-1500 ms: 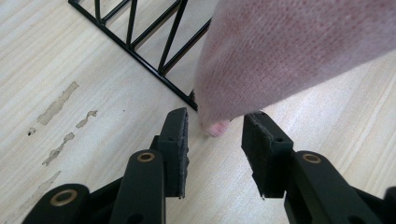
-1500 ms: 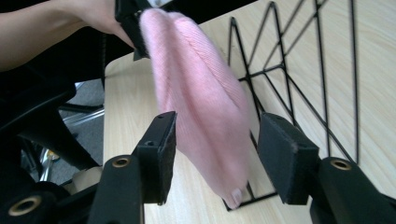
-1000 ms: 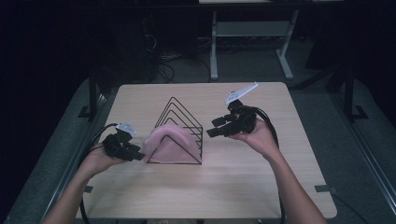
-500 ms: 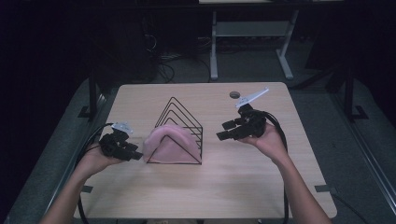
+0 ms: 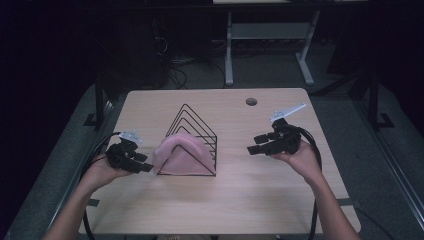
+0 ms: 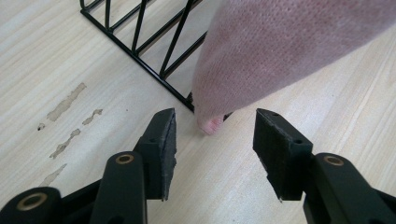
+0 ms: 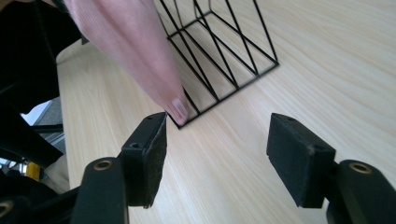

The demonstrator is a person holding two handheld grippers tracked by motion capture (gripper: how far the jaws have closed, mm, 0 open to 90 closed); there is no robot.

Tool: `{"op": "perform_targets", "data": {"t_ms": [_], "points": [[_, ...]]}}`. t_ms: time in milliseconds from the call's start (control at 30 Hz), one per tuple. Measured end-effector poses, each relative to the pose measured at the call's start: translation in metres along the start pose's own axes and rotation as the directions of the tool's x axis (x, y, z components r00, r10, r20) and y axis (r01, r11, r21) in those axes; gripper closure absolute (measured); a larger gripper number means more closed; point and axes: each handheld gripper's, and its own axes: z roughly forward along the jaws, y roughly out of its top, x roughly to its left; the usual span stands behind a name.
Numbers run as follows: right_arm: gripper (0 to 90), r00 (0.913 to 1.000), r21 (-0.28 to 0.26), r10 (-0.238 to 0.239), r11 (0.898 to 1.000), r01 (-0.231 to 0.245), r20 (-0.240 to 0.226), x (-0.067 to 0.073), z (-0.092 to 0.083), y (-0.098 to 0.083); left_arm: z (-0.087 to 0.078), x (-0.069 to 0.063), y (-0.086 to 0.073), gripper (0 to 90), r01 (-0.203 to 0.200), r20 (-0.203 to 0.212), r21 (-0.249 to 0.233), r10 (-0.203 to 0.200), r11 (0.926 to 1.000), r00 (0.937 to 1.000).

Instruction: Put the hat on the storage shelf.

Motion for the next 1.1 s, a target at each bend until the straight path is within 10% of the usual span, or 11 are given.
{"op": "perform_targets", "data": {"t_ms": [1100], "points": [[34.0, 0.9854, -0.015, 0.156, 0.988, -0.156, 0.067, -0.023, -0.030, -0.102, -0.001, -0.005, -0.013, 36.0, 0.027, -0.002, -0.030, -0.027, 0.9992, 0.9996]]}}
